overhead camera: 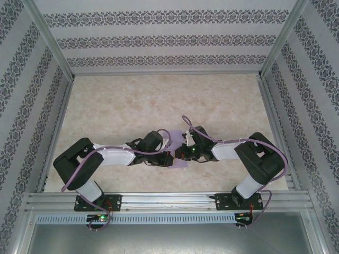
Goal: Fold a paper plane with a square sheet of paper (fold left side to right side)
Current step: Fold the triangle a second time at the center of the table.
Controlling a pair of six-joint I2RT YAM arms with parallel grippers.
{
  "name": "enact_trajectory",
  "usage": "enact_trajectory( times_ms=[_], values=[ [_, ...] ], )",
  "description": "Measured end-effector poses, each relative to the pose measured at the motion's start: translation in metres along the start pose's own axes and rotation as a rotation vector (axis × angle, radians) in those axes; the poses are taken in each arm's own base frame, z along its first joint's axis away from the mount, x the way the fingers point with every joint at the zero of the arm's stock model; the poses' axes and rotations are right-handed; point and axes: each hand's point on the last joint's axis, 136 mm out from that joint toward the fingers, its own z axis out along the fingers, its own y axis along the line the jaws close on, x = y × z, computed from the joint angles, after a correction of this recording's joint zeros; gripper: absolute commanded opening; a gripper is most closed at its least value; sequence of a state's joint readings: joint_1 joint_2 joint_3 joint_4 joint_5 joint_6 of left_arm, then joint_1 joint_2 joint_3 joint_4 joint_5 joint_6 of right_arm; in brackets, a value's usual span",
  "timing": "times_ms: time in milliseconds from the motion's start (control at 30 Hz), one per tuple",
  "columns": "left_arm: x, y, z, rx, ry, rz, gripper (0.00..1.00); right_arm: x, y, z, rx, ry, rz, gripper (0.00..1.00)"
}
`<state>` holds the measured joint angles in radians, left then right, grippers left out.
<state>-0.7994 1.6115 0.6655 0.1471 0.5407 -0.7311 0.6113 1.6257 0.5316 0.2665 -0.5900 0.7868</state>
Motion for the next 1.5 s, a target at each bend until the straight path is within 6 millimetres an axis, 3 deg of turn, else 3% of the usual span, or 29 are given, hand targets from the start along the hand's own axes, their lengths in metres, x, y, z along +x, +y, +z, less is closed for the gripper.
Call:
enact_trajectory(
  times_ms=[333,1133,1333,1500],
  values=[
    [0.006,0.012,0.004,-0.025,0.001,-0.017,0.04,0.0,0.0,0.0,0.0,0.0,0.0,0.0],
    [0.008,0.019,0.008,-0.042,0.008,-0.023,0.0,0.003,0.001,-0.004,0.009,0.009,0.0,0.0],
    [0.008,0.018,0.008,-0.043,0.007,-0.021,0.0,0.0,0.015,-0.017,-0.009,-0.023,-0.048,0.0],
    [0.008,0.018,0.009,-0.045,0.002,-0.018,0.0,0.005,0.02,-0.015,-0.007,-0.016,-0.073,0.0]
  ],
)
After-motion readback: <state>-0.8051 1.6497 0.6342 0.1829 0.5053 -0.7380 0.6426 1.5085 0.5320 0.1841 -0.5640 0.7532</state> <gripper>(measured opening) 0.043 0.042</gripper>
